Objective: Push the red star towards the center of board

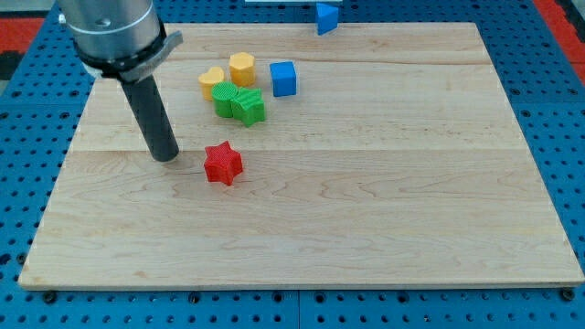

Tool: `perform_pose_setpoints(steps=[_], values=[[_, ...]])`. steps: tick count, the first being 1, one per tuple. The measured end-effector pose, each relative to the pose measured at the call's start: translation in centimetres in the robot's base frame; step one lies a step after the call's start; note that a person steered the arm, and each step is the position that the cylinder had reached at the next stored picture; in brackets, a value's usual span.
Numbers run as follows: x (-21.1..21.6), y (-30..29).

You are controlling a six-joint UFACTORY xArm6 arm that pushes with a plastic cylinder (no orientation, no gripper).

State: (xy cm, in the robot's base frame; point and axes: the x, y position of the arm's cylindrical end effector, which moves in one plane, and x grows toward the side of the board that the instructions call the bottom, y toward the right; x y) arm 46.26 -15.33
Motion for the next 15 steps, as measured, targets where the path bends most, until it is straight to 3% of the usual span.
perform_pose_setpoints(steps=[2,3,4,6,7,8,9,10,11,13,15], values=[[0.9,15.6],[0.6,16.8],[4.8,13.5],[7.2,26.4],[6.9,28.2],[5.3,26.7],[3.1,20.3],[-2.9,17.1],[-6.4,15.4],[-4.8,18.2],[-7.2,17.7]])
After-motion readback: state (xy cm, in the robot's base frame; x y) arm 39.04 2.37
